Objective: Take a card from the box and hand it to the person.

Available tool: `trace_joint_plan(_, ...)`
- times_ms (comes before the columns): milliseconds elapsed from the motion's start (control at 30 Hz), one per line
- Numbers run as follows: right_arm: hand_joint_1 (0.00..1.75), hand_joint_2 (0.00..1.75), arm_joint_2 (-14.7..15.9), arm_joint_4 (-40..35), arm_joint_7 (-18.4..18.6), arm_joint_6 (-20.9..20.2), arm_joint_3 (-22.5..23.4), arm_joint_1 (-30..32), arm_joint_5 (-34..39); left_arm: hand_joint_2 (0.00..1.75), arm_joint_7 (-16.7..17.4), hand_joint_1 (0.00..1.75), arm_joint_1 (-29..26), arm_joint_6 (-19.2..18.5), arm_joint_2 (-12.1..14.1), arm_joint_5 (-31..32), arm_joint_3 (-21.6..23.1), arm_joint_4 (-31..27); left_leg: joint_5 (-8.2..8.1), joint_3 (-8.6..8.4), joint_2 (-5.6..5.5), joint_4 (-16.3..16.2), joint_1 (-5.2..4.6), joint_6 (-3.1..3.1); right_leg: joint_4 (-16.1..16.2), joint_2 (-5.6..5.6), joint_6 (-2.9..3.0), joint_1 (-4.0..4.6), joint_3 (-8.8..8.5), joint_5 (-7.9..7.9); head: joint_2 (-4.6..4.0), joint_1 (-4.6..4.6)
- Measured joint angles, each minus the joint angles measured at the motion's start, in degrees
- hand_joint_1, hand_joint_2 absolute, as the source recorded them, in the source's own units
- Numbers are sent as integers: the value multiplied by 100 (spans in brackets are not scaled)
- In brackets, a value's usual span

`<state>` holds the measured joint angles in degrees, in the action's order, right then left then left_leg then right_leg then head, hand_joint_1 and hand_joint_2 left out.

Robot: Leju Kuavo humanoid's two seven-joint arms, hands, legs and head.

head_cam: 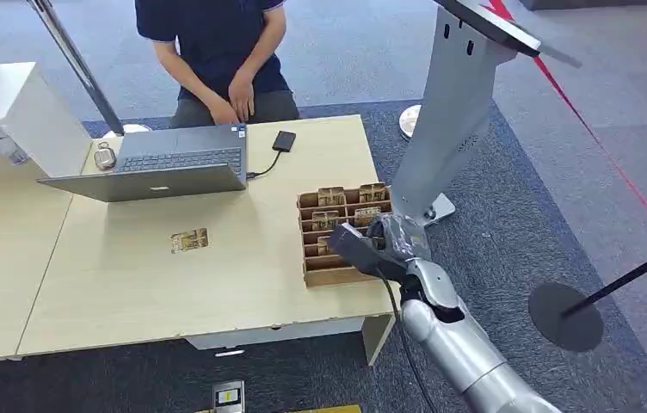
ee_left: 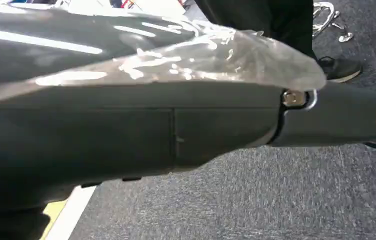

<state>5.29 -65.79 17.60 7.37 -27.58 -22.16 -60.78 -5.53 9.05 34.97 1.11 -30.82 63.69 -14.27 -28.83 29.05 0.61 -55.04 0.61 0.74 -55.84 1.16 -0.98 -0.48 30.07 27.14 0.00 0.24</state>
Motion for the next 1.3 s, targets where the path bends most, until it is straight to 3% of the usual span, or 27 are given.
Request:
trace_joint_plan(67,108,175,0,0,24,-11,-2,0,-4,0,2,0,0,0,0,7,0,0,0,0,0,0,0,0,0,0,0,0,0,0,0,0)
trace_joint_plan(500,103,175,-4,0,41,-74,-55,5,-7,0,31,0,6,-15,0,50,0,0,0,1,0,0,0,0,0,0,0,0,0,0,0,-2)
trace_joint_plan(900,120,175,0,15,59,-109,-101,11,-4,0,31,0,14,105,-18,68,0,0,0,2,0,0,0,0,0,0,0,0,2,0,0,0)
trace_joint_plan(1300,131,175,-9,37,61,-116,-138,2,-7,0,55,0,57,-70,-22,85,0,2,0,1,0,0,0,0,0,0,0,0,0,0,0,-2)
